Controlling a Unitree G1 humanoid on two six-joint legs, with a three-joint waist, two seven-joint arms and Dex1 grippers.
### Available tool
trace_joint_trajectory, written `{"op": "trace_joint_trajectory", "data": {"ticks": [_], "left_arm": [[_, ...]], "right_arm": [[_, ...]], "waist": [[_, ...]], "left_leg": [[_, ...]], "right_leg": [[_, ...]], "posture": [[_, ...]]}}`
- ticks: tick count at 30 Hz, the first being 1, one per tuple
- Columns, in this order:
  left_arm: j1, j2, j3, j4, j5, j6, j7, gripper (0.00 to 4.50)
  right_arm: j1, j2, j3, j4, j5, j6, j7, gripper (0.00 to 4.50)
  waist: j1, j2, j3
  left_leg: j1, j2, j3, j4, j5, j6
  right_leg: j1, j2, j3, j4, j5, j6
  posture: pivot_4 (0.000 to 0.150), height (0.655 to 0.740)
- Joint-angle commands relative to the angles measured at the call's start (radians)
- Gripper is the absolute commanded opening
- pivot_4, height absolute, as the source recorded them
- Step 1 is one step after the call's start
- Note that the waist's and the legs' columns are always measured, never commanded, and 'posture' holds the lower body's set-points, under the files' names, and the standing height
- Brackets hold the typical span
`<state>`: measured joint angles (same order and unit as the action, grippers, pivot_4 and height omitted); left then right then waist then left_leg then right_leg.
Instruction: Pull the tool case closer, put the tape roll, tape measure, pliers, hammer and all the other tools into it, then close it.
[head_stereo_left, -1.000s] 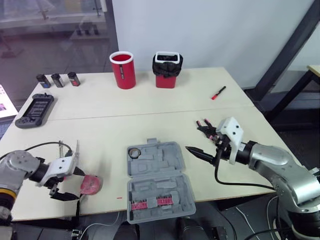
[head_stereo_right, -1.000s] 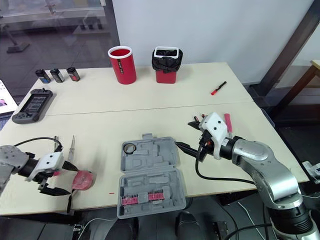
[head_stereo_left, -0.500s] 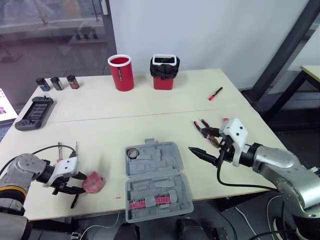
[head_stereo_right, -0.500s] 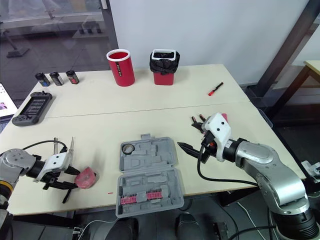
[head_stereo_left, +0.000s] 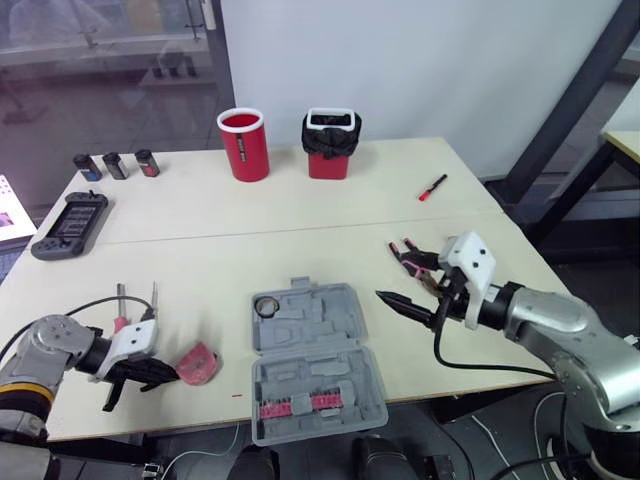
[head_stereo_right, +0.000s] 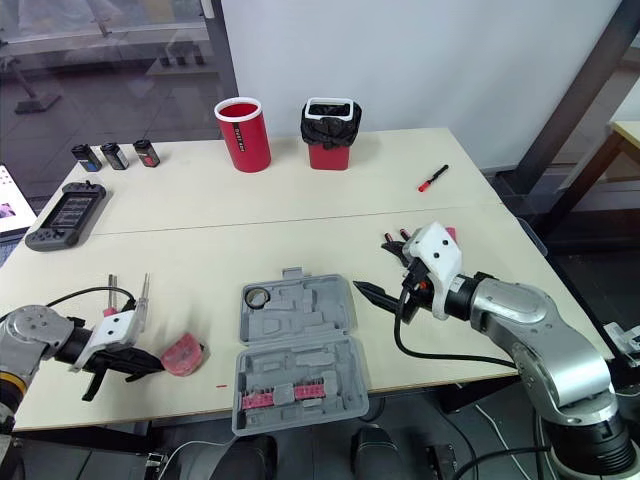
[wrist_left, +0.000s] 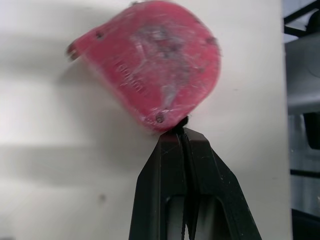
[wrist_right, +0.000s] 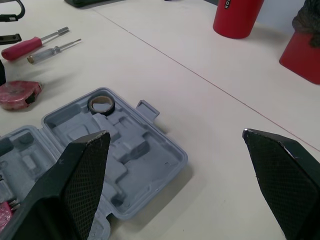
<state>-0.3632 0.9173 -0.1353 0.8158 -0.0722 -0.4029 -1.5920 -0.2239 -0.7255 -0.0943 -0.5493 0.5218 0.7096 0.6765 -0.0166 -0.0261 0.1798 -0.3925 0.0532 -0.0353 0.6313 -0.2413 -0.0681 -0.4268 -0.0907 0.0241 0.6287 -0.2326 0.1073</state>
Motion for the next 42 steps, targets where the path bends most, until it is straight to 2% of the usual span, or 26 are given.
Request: {"op": "trace_joint_trajectory", "data": {"ticks": [1, 4, 8, 16, 23, 28, 35, 42], "left_arm": [[0.059, 0.058, -0.012, -0.105, -0.061, 0.054, -0.022, 0.86], [0.138, 0.091, -0.013, -0.237, -0.113, 0.137, -0.022, 2.39], [0.156, 0.088, 0.028, -0.283, -0.116, 0.187, -0.005, 4.47], [0.165, 0.124, 0.067, -0.290, -0.114, 0.235, 0.005, 4.47], [-0.044, 0.144, 0.049, -0.157, -0.075, 0.187, -0.021, 4.47], [-0.178, 0.097, -0.071, -0.041, -0.019, -0.047, -0.022, 4.47], [-0.335, 0.035, -0.296, 0.140, 0.012, -0.259, -0.022, 4.47], [-0.405, -0.067, -0.312, 0.285, 0.075, -0.386, -0.022, 4.47]], "right_arm": [[-0.017, -0.008, -0.012, -0.003, -0.005, -0.023, 0.007, 4.50], [-0.017, -0.008, -0.010, 0.006, -0.011, -0.028, 0.011, 4.50], [-0.015, -0.004, -0.006, 0.010, -0.015, -0.033, 0.012, 4.50], [-0.013, -0.001, 0.000, 0.015, -0.017, -0.041, 0.013, 4.50], [-0.019, 0.006, 0.003, 0.024, -0.023, -0.049, 0.014, 4.50], [-0.031, 0.014, 0.012, 0.035, -0.035, -0.061, 0.010, 4.50], [-0.022, 0.013, 0.001, 0.021, -0.037, -0.056, -0.001, 4.50], [0.010, 0.004, -0.027, -0.016, -0.025, -0.030, -0.023, 4.50]], "waist": [[-0.001, 0.000, 0.000], [-0.001, 0.000, 0.000], [0.006, 0.000, 0.001], [0.000, 0.000, 0.001], [0.006, -0.001, 0.002], [0.003, 0.000, 0.002], [0.003, -0.001, 0.002], [0.005, -0.002, 0.003]], "left_leg": [[0.000, 0.000, 0.000, 0.000, 0.000, 0.000], [-0.001, 0.001, 0.000, -0.001, 0.000, 0.000], [-0.001, 0.001, 0.000, 0.000, 0.000, 0.000], [-0.001, 0.001, 0.000, -0.001, 0.000, 0.000], [-0.002, 0.002, 0.000, 0.000, 0.000, 0.000], [-0.003, 0.002, 0.000, 0.000, 0.000, 0.000], [-0.004, 0.003, -0.001, -0.001, 0.000, 0.001], [-0.006, 0.002, -0.001, 0.001, 0.000, 0.001]], "right_leg": [[0.000, 0.000, 0.000, 0.000, 0.000, 0.000], [-0.001, 0.000, 0.000, 0.000, 0.000, 0.000], [-0.001, 0.000, 0.000, 0.000, 0.000, 0.000], [-0.002, 0.001, 0.000, 0.000, 0.000, -0.001], [-0.002, 0.002, 0.000, 0.000, 0.000, -0.002], [-0.002, 0.002, 0.000, -0.001, 0.000, -0.002], [-0.004, 0.004, 0.000, -0.001, -0.001, -0.001], [-0.004, 0.004, 0.001, -0.001, -0.001, -0.001]], "posture": [[0.150, 0.7387], [0.150, 0.7387], [0.150, 0.7387], [0.150, 0.7387], [0.150, 0.7387], [0.150, 0.7387], [0.150, 0.7387], [0.150, 0.7387]]}}
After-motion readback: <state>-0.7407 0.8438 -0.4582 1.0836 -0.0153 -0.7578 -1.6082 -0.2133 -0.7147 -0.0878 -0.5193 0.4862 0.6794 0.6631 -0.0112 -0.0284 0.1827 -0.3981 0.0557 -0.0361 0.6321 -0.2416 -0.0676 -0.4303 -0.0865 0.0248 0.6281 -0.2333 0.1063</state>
